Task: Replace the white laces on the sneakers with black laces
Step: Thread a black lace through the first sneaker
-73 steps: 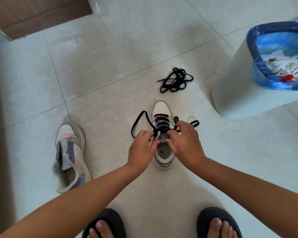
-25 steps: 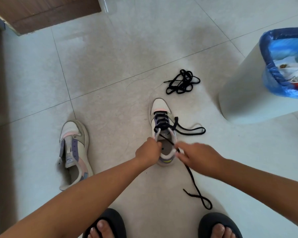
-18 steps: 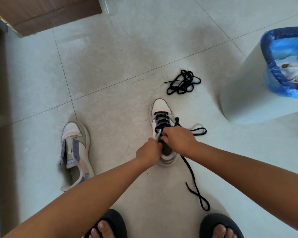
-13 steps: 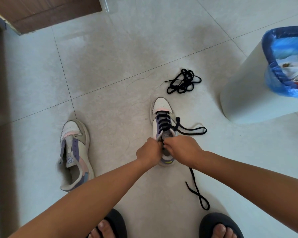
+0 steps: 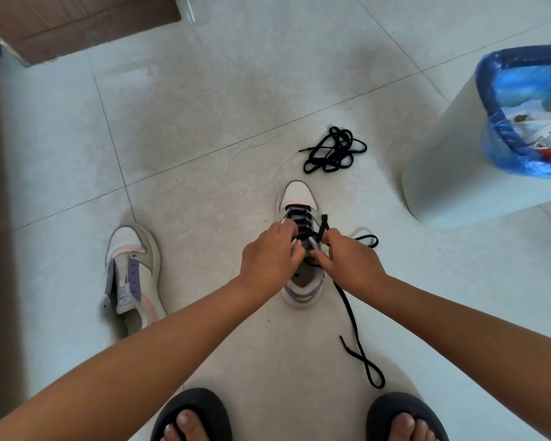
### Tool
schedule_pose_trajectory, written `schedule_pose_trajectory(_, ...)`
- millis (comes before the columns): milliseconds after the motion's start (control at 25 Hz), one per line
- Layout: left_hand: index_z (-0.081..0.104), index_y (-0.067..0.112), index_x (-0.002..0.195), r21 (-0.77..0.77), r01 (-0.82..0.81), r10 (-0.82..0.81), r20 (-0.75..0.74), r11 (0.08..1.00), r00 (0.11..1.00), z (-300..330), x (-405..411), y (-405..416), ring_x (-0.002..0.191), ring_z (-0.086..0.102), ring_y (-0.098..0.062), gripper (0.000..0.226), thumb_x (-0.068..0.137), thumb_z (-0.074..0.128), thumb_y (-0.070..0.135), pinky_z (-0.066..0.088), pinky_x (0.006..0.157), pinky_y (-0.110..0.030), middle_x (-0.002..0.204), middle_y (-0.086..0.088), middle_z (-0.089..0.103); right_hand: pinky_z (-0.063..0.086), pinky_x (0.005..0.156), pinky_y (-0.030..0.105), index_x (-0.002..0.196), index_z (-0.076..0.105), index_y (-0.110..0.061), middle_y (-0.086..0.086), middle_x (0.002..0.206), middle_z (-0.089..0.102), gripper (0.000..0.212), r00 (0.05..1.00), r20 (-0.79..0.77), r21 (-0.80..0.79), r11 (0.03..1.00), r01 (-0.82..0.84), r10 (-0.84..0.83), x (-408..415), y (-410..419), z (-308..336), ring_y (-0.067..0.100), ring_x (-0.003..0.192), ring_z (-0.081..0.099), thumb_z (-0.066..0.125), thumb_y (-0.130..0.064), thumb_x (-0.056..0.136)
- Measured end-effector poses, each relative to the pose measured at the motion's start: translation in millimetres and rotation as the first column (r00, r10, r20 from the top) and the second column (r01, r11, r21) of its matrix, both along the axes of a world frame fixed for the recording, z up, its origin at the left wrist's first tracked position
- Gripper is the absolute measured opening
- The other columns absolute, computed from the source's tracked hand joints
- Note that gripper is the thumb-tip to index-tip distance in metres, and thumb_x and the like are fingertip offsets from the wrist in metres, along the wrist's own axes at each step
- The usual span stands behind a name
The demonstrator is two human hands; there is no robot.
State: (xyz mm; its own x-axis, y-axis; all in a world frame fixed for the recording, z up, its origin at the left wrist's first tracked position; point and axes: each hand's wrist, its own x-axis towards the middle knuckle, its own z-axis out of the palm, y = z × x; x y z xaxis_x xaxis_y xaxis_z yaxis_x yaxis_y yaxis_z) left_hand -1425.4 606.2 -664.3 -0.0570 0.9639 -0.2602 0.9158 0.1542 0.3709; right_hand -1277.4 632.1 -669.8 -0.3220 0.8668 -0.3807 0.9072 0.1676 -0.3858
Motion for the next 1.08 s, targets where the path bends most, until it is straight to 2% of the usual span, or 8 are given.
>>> schedule_pose_trajectory(160,0.054,0.016,0.121,-0.002,0.036,-0.036,0.010,0.999,0.999,-11,1,9,0.102,0.053,-0.019,0.028,0.097,0.045,0.029,0.042,0.068,-0.028,0.116,-0.004,0.049,0.040,0.063,0.033,0.114,0.046,-0.010,0.008,0.095,0.065,0.029,0.999,-0.022,0.019,0.999,-0.026,0.027,-6,-1,-6,0.028,0.085,0.061,0.044,-0.033,0.097)
schedule_pose_trajectory(320,0.062,0.016,0.116,-0.027,0.094,-0.091,0.077,0.995,0.993,-15,-1,20,0.101,0.052,-0.021,0.027,0.096,0.047,0.023,0.047,0.075,-0.032,0.113,-0.006,0.050,0.041,0.062,0.034,0.113,0.046,-0.009,0.009,0.094,0.065,0.025,0.998,-0.053,-0.003,1.000,-0.027,0.027,-6,-1,-6,0.028,0.082,0.061,0.043,-0.029,0.098)
schedule_pose_trajectory(400,0.065,0.013,0.110,-0.117,0.139,-0.129,0.092,0.983,0.987,-14,-2,32,0.098,0.053,-0.024,0.026,0.094,0.046,0.021,0.048,0.078,-0.036,0.110,-0.009,0.048,0.038,0.059,0.032,0.114,0.046,-0.009,0.010,0.094,0.065,0.025,0.998,-0.065,-0.006,1.000,-0.024,0.023,-6,-2,-7,0.028,0.082,0.061,0.044,-0.029,0.098)
schedule_pose_trajectory(600,0.069,0.004,0.083,-0.214,0.244,-0.229,0.093,0.946,0.969,-10,-7,53,0.074,0.058,-0.025,0.019,0.086,0.052,0.011,0.045,0.064,-0.032,0.080,-0.011,0.060,0.037,0.060,0.032,0.114,0.046,-0.009,0.010,0.093,0.065,0.025,0.996,-0.092,-0.034,0.999,-0.001,-0.002,-5,-2,-8,0.029,0.081,0.061,0.045,-0.027,0.097)
schedule_pose_trajectory(760,0.046,0.005,0.056,-0.309,0.219,-0.126,0.293,0.926,0.948,-8,-9,57,0.055,0.033,-0.018,0.028,0.085,0.048,0.004,0.028,0.054,-0.029,0.055,-0.005,0.037,0.041,0.062,0.035,0.114,0.045,-0.008,0.010,0.092,0.064,0.025,0.995,-0.103,-0.047,0.999,0.005,-0.010,-5,-2,-9,0.030,0.081,0.061,0.044,-0.027,0.097)
schedule_pose_trajectory(840,0.036,0.014,0.054,-0.391,0.127,0.000,0.310,0.911,0.951,-2,-7,62,0.050,0.029,-0.013,0.039,0.093,0.044,0.013,0.025,0.050,-0.025,0.055,-0.001,0.034,0.043,0.064,0.037,0.114,0.045,-0.008,0.011,0.093,0.065,0.025,0.995,-0.103,-0.041,0.999,-0.007,0.003,-6,-1,-9,0.030,0.081,0.061,0.044,-0.027,0.097)
schedule_pose_trajectory(1000,0.036,0.013,0.056,-0.463,0.198,-0.102,0.224,0.864,0.969,5,0,70,0.052,0.031,-0.010,0.044,0.099,0.042,0.016,0.029,0.044,-0.013,0.058,-0.001,0.035,0.044,0.065,0.038,0.115,0.045,-0.008,0.012,0.093,0.065,0.026,0.995,-0.096,-0.045,0.999,-0.014,0.009,-5,0,-7,0.031,0.082,0.061,0.044,-0.027,0.097)
schedule_pose_trajectory(1080,0.044,0.014,0.063,-0.491,0.201,-0.110,0.207,0.848,0.972,6,-1,75,0.057,0.040,-0.011,0.034,0.097,0.048,0.016,0.031,0.045,-0.010,0.062,0.001,0.040,0.043,0.065,0.037,0.114,0.045,-0.008,0.011,0.091,0.065,0.025,0.995,-0.104,-0.055,0.998,-0.006,0.000,-4,-1,-7,0.031,0.081,0.061,0.044,-0.027,0.097)
